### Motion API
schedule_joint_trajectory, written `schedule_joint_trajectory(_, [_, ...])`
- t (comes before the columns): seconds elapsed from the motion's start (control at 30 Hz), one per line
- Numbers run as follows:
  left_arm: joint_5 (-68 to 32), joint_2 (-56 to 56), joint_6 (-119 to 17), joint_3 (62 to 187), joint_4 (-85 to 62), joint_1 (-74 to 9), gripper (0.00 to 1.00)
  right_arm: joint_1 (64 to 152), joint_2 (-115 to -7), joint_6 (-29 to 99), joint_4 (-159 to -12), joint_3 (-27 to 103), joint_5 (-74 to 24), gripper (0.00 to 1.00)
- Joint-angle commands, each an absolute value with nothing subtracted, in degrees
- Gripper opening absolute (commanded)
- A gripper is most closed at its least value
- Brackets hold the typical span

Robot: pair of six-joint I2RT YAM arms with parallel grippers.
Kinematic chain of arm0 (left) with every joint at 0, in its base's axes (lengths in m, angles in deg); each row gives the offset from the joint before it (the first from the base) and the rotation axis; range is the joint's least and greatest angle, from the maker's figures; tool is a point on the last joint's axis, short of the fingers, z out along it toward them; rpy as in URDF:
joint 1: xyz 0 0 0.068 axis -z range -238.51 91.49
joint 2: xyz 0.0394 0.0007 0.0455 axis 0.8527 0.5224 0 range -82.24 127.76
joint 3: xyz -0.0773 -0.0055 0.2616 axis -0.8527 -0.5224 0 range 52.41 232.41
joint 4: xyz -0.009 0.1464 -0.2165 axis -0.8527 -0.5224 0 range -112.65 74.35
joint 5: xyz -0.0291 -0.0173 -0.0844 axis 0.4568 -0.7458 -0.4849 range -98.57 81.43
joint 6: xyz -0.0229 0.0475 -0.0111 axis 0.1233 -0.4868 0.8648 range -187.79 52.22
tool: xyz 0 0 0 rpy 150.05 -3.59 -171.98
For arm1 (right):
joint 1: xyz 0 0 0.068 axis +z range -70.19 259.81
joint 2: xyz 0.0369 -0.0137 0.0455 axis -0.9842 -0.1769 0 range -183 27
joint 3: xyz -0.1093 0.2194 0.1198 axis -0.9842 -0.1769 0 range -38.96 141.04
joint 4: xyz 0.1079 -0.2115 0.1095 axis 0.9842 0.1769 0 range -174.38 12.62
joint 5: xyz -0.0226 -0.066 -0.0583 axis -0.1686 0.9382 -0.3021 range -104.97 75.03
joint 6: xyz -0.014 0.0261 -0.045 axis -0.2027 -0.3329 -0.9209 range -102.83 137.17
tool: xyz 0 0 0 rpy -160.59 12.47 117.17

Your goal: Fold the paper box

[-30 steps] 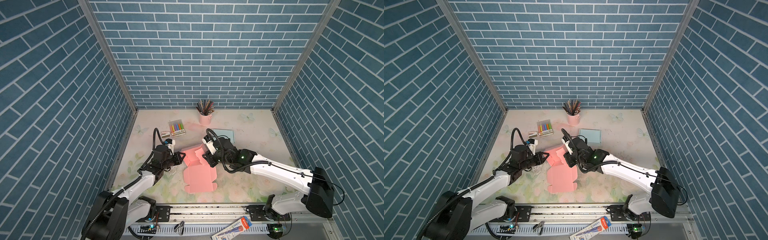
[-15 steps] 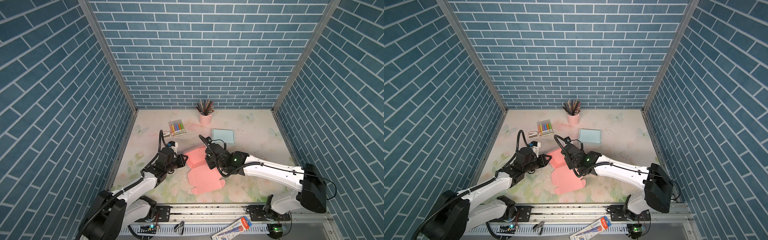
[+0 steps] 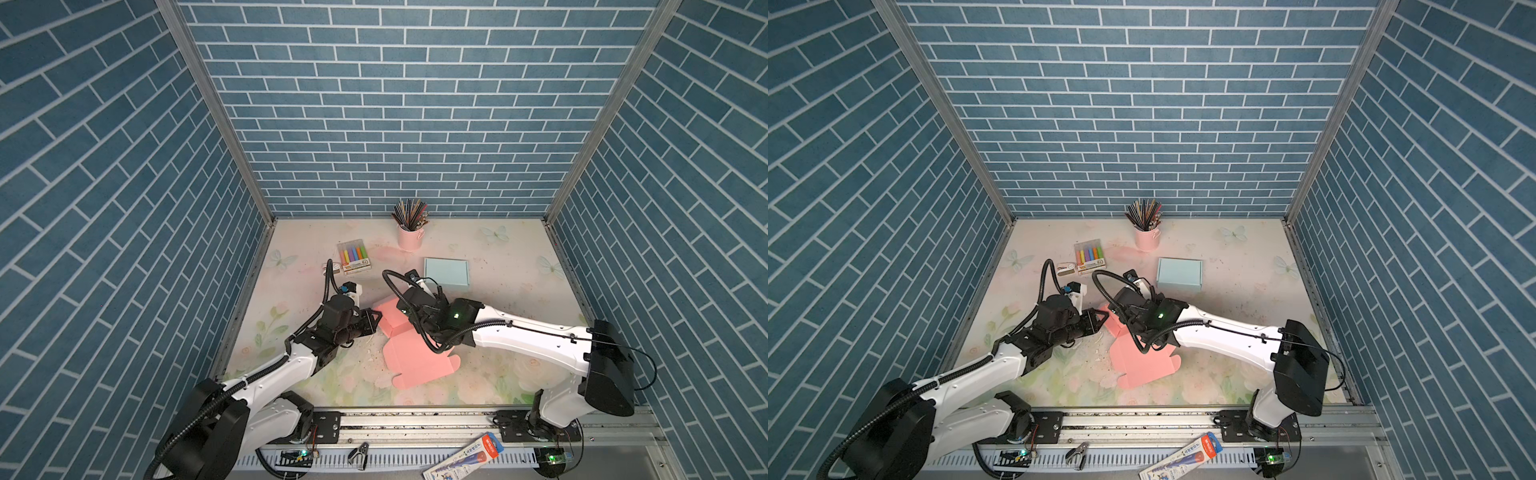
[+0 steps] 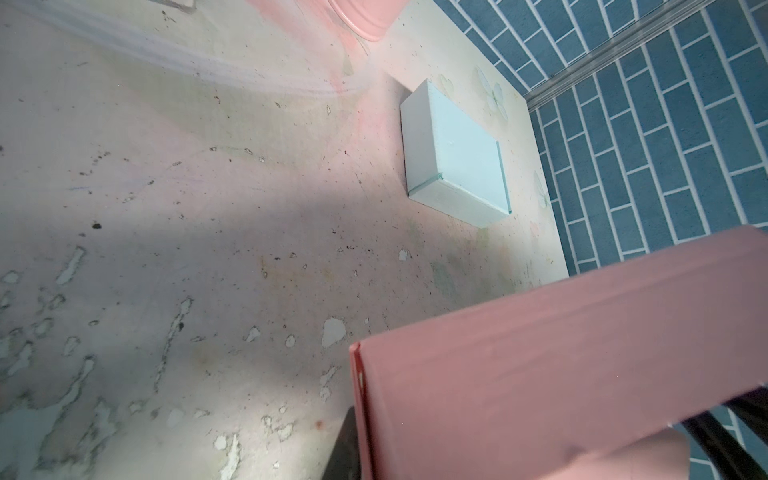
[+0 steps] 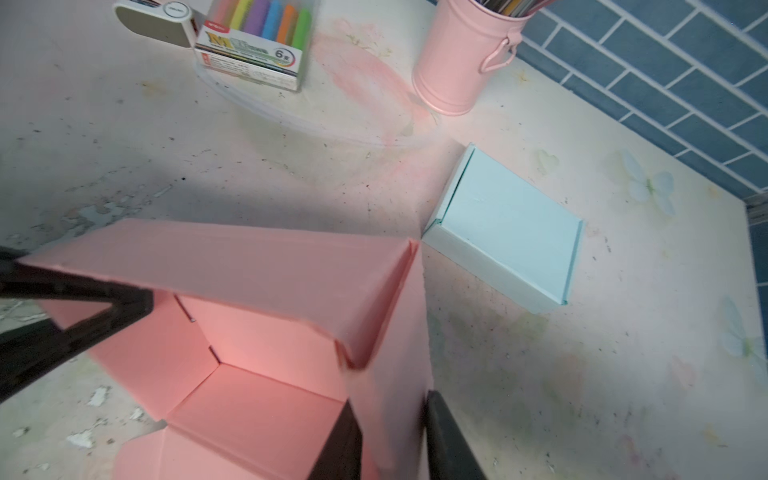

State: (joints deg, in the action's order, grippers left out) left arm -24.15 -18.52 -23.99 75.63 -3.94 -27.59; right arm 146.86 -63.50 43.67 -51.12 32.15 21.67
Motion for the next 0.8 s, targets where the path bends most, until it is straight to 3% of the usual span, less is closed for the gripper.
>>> schedule_joint_trajectory(0.0, [-23.78, -18.75, -22.74, 77.20, -3.72, -25.79, 0.14, 147.86, -66.14, 46.96, -45.20, 35.63, 28.87, 0.23])
schedule_joint_trajectory(0.4, [-21.90, -18.97, -21.01, 78.34, -3.48, -22.03, 0.14, 148.92, -70.80, 48.98, -37.17, 40.47, 34.96, 0.05])
schedule_joint_trajectory(0.77, [-20.97, -19.36, -20.19, 78.33, -3.15, -20.99, 0.14, 149.53, -71.90, 49.73, -35.37, 42.30, 36.89, 0.10])
